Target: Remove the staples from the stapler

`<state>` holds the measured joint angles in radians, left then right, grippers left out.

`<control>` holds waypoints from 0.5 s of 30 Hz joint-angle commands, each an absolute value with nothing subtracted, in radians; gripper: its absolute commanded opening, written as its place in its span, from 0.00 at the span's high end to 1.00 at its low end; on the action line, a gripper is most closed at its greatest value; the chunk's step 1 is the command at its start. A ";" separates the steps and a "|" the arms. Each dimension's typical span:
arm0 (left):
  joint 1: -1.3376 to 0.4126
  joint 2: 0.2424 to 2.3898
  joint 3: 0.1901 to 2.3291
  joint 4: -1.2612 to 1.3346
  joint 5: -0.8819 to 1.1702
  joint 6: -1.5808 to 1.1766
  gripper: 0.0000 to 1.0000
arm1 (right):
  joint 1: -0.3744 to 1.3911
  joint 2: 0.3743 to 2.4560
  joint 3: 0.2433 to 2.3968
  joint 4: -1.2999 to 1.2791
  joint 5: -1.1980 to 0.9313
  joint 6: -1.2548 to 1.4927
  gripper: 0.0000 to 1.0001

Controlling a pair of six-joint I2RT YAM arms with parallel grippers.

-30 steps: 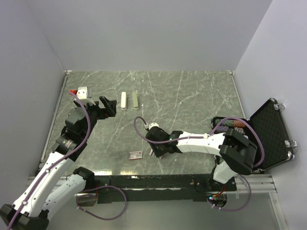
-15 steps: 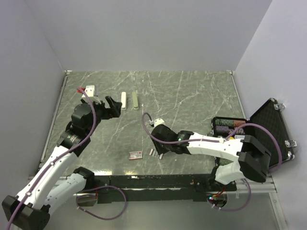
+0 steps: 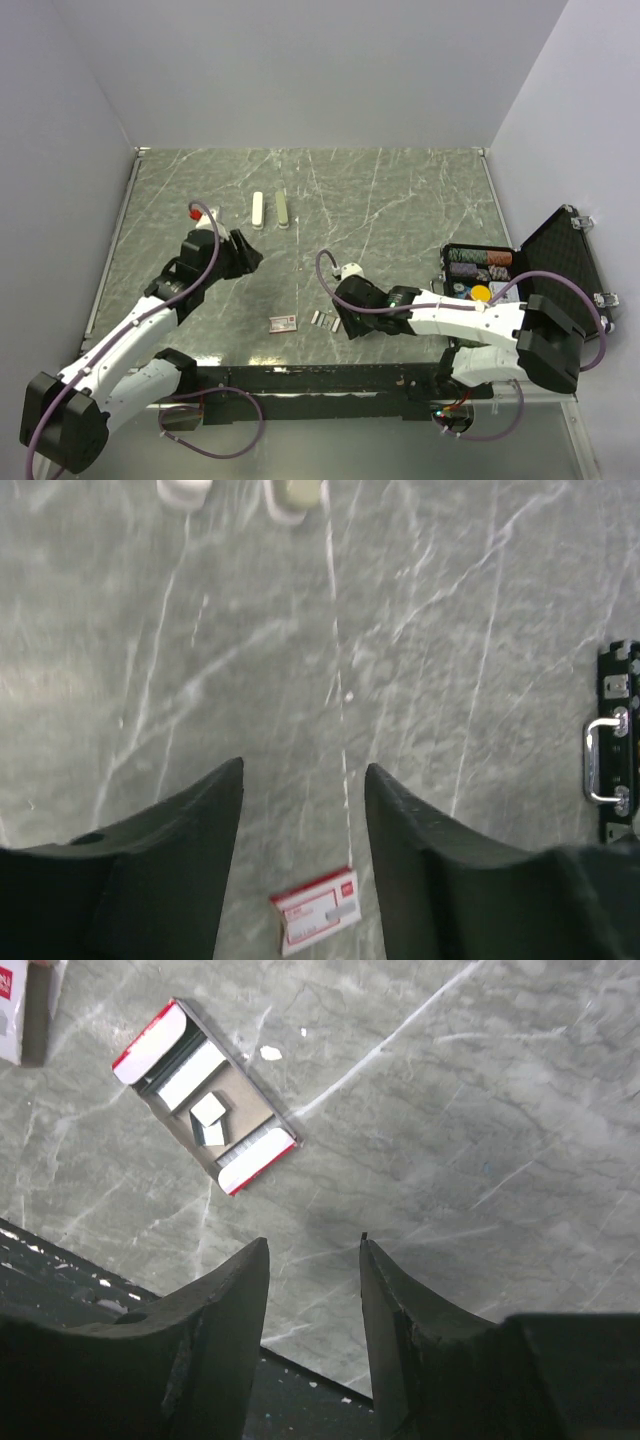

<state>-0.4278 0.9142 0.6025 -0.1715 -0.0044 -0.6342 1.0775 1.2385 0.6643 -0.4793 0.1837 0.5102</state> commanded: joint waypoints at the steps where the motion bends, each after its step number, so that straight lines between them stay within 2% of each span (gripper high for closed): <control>1: -0.446 0.907 0.565 -0.219 0.017 -0.735 0.52 | 1.080 1.232 0.661 -0.462 0.164 0.543 0.50; 4: -0.471 0.900 0.532 -0.250 0.003 -0.767 0.78 | 1.072 1.255 0.672 -0.445 0.150 0.561 0.50; 6: -0.486 0.893 0.515 -0.268 0.003 -0.787 0.99 | 1.062 1.265 0.681 -0.433 0.129 0.572 0.50; 15: -0.606 0.893 0.462 -0.293 0.003 -0.819 0.99 | 0.983 1.299 0.722 -0.443 0.066 0.578 0.49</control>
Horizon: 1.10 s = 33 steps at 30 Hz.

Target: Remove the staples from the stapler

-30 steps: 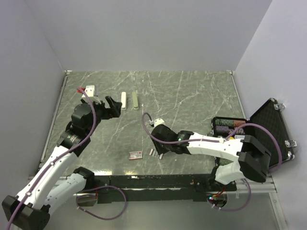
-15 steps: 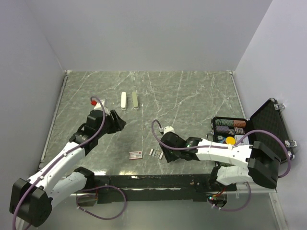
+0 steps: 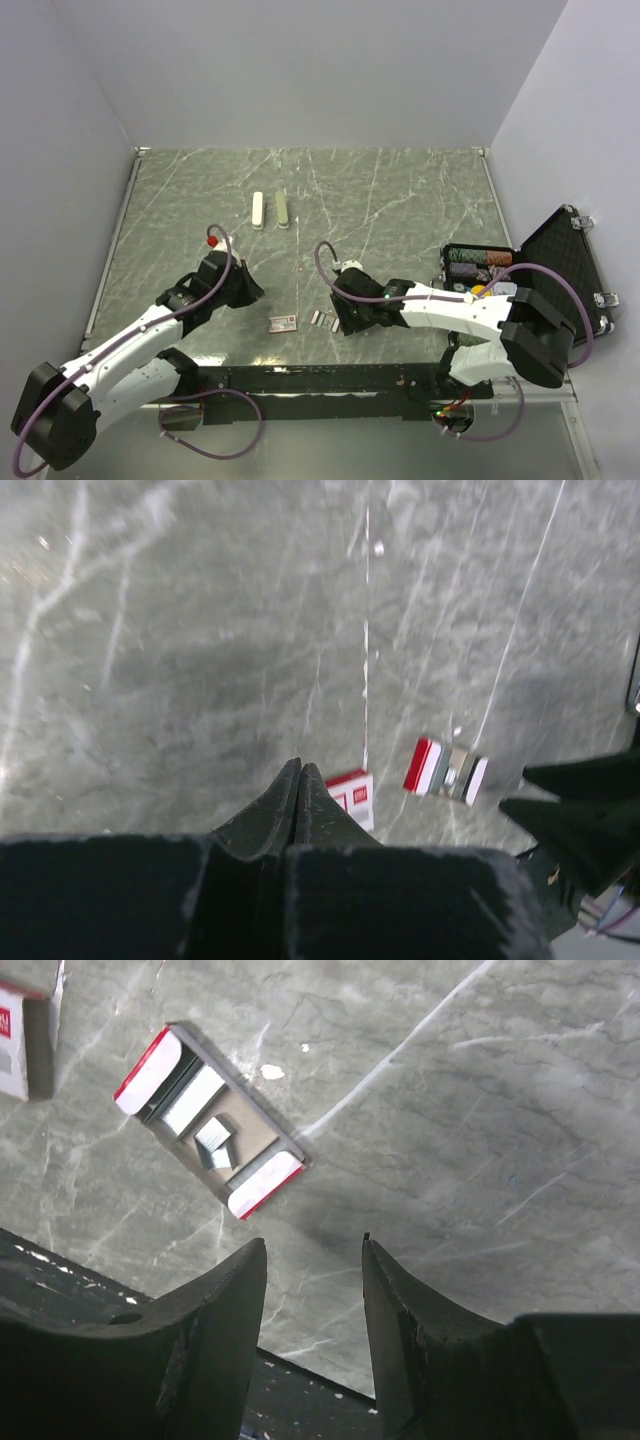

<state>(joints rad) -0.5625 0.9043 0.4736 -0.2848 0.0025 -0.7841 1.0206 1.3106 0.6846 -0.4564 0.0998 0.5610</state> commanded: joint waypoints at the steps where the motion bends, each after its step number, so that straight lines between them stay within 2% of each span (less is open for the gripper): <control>1: -0.617 0.891 0.459 -0.298 0.003 -0.821 0.99 | 0.970 1.296 0.724 -0.440 0.057 0.575 0.50; 6: -0.663 0.890 0.456 -0.339 -0.058 -0.824 0.98 | 0.936 1.321 0.759 -0.446 0.008 0.552 0.51; 8: -0.695 0.891 0.460 -0.362 -0.093 -0.833 0.93 | 0.934 1.348 0.784 -0.454 -0.031 0.538 0.52; 9: -0.702 0.897 0.463 -0.370 -0.103 -0.839 0.94 | 0.934 1.364 0.794 -0.457 -0.043 0.532 0.53; 10: -0.722 0.902 0.468 -0.379 -0.116 -0.845 0.99 | 0.934 1.373 0.801 -0.456 -0.055 0.528 0.53; 19: -0.805 0.937 0.468 -0.436 -0.166 -0.907 0.99 | 0.934 1.399 0.796 -0.460 -0.081 0.531 0.55; 33: -0.825 0.965 0.440 -0.417 -0.135 -0.922 0.99 | 0.934 1.437 0.790 -0.456 -0.067 0.561 0.55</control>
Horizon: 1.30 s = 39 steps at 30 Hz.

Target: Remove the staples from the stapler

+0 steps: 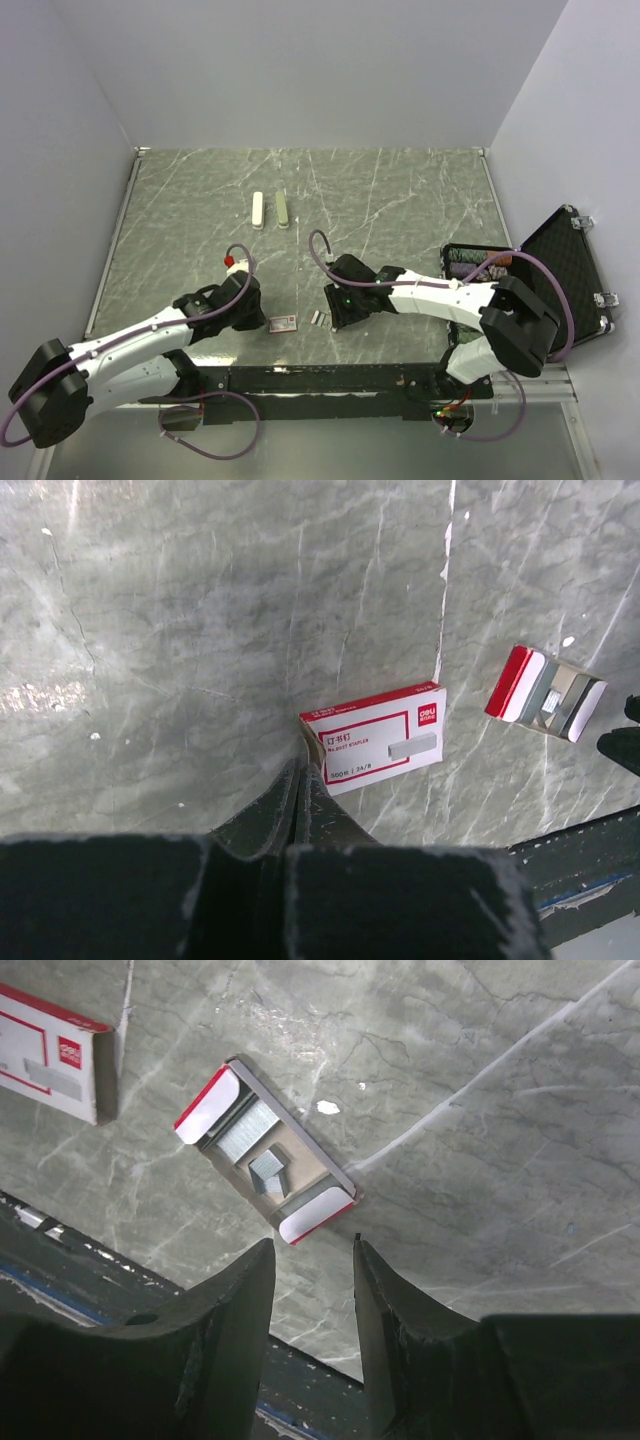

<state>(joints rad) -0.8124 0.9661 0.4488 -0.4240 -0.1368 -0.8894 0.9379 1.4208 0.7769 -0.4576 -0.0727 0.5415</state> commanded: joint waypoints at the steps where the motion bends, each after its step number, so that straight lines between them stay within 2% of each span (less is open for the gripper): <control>1: -0.828 0.971 0.439 -0.417 -0.133 -0.922 0.99 | 0.934 1.439 0.790 -0.456 -0.067 0.563 0.55; 27: -0.842 1.054 0.413 -0.299 -0.080 -0.907 0.99 | 0.900 1.516 0.799 -0.420 -0.029 0.601 0.58; 39: -0.848 1.084 0.419 -0.265 -0.080 -0.899 0.99 | 0.876 1.548 0.813 -0.400 -0.035 0.588 0.74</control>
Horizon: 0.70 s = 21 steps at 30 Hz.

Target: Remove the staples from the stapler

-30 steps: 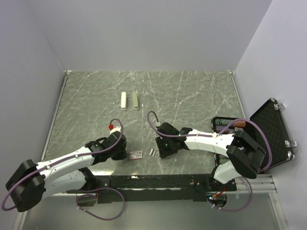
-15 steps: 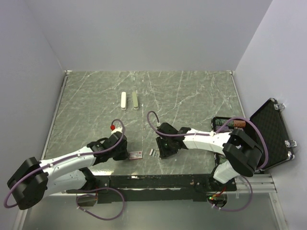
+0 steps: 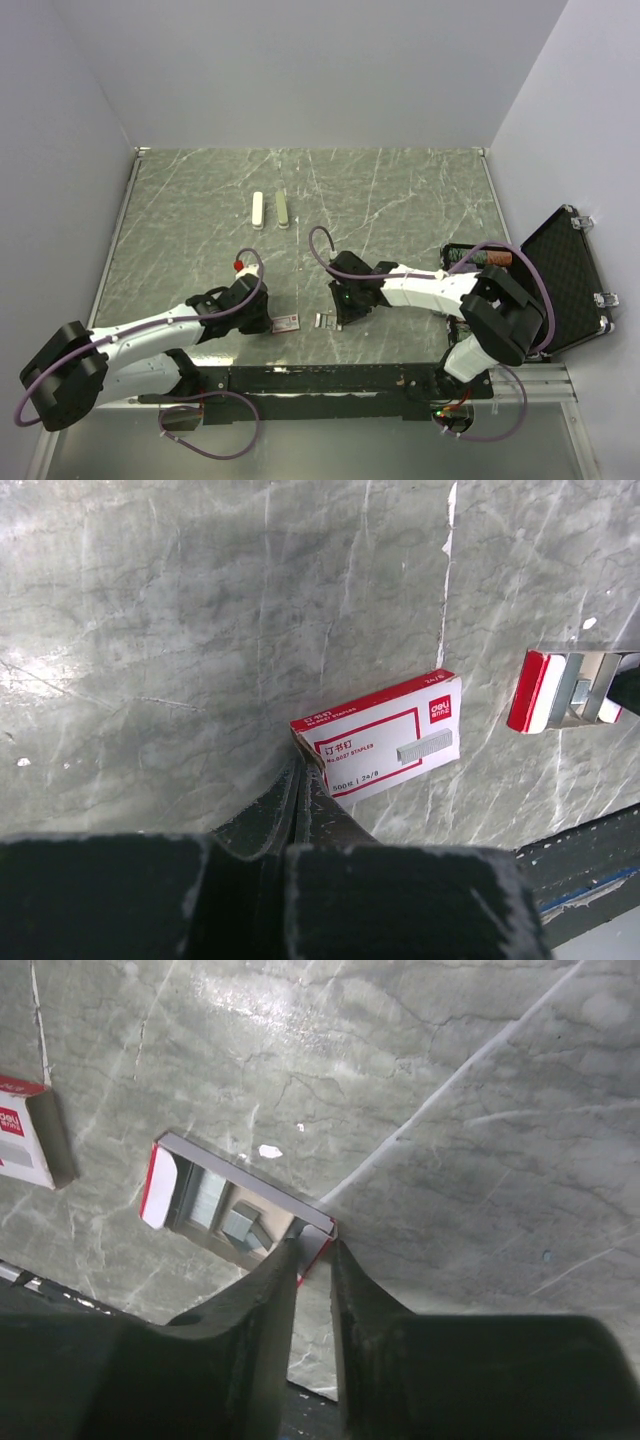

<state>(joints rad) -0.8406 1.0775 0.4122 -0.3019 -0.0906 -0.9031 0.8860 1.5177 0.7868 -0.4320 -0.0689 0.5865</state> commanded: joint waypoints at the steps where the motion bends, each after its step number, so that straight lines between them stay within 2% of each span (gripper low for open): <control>1: -0.847 1.088 0.419 -0.262 -0.081 -0.897 0.99 | 0.874 1.551 0.815 -0.400 -0.035 0.588 0.75; 12: -0.851 1.153 0.452 -0.207 -0.069 -0.847 0.99 | 0.841 1.548 0.825 -0.394 -0.017 0.563 0.99; 21: -0.861 1.187 0.477 -0.179 -0.052 -0.825 0.99 | 0.813 1.551 0.857 -0.396 0.000 0.535 1.00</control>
